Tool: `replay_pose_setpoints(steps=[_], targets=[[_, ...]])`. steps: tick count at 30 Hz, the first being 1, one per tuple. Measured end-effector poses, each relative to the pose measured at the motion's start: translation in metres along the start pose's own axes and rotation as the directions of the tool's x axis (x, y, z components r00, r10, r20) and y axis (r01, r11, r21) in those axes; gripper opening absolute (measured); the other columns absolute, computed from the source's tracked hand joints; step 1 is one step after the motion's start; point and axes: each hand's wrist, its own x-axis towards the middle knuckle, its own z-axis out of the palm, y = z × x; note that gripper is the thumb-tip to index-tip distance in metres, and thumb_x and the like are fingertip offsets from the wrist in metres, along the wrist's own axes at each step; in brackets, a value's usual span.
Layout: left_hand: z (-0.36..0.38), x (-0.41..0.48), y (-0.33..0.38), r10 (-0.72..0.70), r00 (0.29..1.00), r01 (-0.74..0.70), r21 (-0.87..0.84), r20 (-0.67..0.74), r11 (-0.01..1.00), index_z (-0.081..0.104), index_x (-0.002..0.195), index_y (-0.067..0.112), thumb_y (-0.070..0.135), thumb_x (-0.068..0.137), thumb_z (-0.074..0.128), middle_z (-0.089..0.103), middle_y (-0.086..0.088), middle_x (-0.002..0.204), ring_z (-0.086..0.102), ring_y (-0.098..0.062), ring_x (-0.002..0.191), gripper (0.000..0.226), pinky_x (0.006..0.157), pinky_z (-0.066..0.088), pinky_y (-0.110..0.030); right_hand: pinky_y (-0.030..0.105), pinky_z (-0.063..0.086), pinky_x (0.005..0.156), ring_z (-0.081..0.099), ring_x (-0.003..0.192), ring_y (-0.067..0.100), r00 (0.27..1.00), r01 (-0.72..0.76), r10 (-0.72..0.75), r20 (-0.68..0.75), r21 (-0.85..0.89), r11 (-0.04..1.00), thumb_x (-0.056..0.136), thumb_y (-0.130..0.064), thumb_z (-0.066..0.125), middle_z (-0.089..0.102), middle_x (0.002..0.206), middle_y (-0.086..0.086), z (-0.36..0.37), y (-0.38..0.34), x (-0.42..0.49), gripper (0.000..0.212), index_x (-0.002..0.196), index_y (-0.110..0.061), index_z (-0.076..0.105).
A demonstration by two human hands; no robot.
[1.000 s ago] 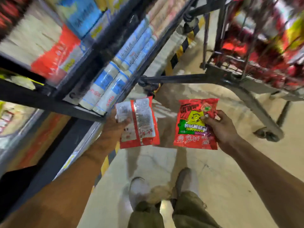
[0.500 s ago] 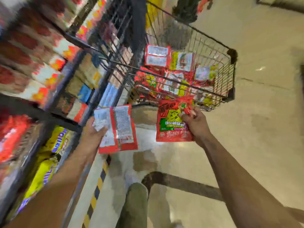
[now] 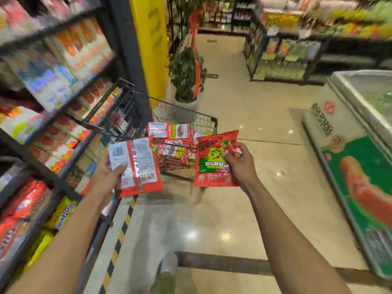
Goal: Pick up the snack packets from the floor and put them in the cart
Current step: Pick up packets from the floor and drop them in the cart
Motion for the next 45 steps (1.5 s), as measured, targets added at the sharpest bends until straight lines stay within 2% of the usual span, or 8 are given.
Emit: replay_pose_setpoints(steps=[4, 9, 19, 23, 29, 34, 41, 45], targets=[[0.046, -0.013, 0.034, 0.072, 0.997, -0.073, 0.04, 0.02, 0.997, 0.064, 0.118, 0.03, -0.005, 0.096, 0.065, 0.073, -0.016, 0.122, 0.071, -0.039, 0.107, 0.041, 0.094, 0.055, -0.067, 0.038, 0.062, 0.066, 0.078, 0.083, 0.03, 0.997, 0.077, -0.077, -0.002, 0.007, 0.997, 0.094, -0.004, 0.073, 0.08, 0.101, 0.012, -0.055, -0.045, -0.017, 0.038, 0.126, -0.012, 0.053], [0.118, 0.0, 0.061, 0.132, 0.99, -0.135, 0.046, 0.052, 0.99, 0.055, 0.125, 0.021, -0.005, 0.097, 0.064, 0.077, 0.008, 0.093, 0.074, -0.004, 0.067, 0.04, 0.053, 0.06, -0.027, 0.039, 0.063, 0.065, 0.079, 0.084, 0.031, 0.989, 0.136, -0.136, -0.058, 0.0, 0.991, 0.096, -0.007, 0.072, 0.08, 0.099, 0.007, -0.107, -0.085, 0.0, 0.037, 0.125, -0.016, 0.052], [0.228, 0.098, 0.089, 0.124, 0.986, -0.125, 0.002, 0.115, 0.992, 0.059, 0.124, 0.031, 0.009, 0.097, 0.071, 0.076, -0.01, 0.115, 0.076, -0.035, 0.097, 0.037, 0.083, 0.061, -0.058, 0.042, 0.065, 0.071, 0.079, 0.091, 0.027, 0.969, 0.181, -0.193, -0.155, -0.089, 0.979, 0.093, -0.014, 0.077, 0.073, 0.116, 0.011, -0.162, -0.129, 0.119, 0.042, 0.127, -0.022, 0.054], [0.262, 0.139, 0.099, 0.118, 0.983, -0.122, 0.021, 0.139, 0.992, 0.054, 0.136, 0.018, 0.009, 0.099, 0.069, 0.076, -0.009, 0.114, 0.077, -0.029, 0.092, 0.041, 0.076, 0.063, -0.048, 0.047, 0.066, 0.076, 0.079, 0.092, 0.028, 0.969, 0.179, -0.191, -0.154, -0.087, 0.98, 0.093, -0.016, 0.077, 0.073, 0.117, 0.01, -0.169, -0.135, 0.173, 0.044, 0.129, -0.023, 0.053], [0.309, 0.188, 0.103, 0.089, 0.992, -0.092, 0.032, 0.088, 0.995, 0.053, 0.136, 0.021, 0.007, 0.099, 0.068, 0.076, -0.006, 0.113, 0.078, -0.027, 0.09, 0.042, 0.074, 0.064, -0.046, 0.049, 0.066, 0.075, 0.079, 0.089, 0.026, 0.979, 0.148, -0.159, -0.126, -0.092, 0.985, 0.093, -0.019, 0.076, 0.074, 0.116, 0.008, -0.179, -0.139, 0.257, 0.045, 0.131, -0.024, 0.052], [0.361, 0.231, 0.102, 0.094, 0.996, -0.094, 0.06, -0.007, 0.994, 0.053, 0.133, 0.02, 0.007, 0.1, 0.067, 0.074, -0.002, 0.104, 0.075, -0.009, 0.068, 0.039, 0.051, 0.059, -0.029, 0.037, 0.064, 0.065, 0.079, 0.088, 0.027, 0.988, 0.153, -0.154, -0.029, -0.042, 0.987, 0.095, -0.01, 0.073, 0.076, 0.112, 0.008, -0.194, -0.147, 0.353, 0.042, 0.131, -0.021, 0.054], [0.442, 0.278, 0.083, 0.004, 0.972, 0.0, 0.017, -0.236, 1.0, 0.054, 0.135, 0.025, 0.01, 0.1, 0.067, 0.076, -0.006, 0.112, 0.078, -0.031, 0.086, 0.041, 0.073, 0.064, -0.055, 0.029, 0.063, 0.063, 0.079, 0.084, 0.02, 0.964, 0.158, -0.124, 0.233, -0.134, 0.978, 0.096, -0.014, 0.073, 0.072, 0.111, 0.001, -0.211, -0.16, 0.504, 0.04, 0.128, -0.028, 0.053], [0.473, 0.29, 0.079, -0.037, 0.914, 0.039, -0.003, -0.403, 0.999, 0.052, 0.141, 0.027, 0.011, 0.1, 0.068, 0.074, -0.001, 0.112, 0.077, -0.027, 0.085, 0.047, 0.066, 0.064, -0.045, 0.032, 0.064, 0.066, 0.079, 0.086, 0.022, 0.921, 0.171, -0.098, 0.377, -0.165, 0.971, 0.096, -0.015, 0.073, 0.073, 0.111, 0.003, -0.203, -0.169, 0.576, 0.037, 0.122, -0.034, 0.055]])
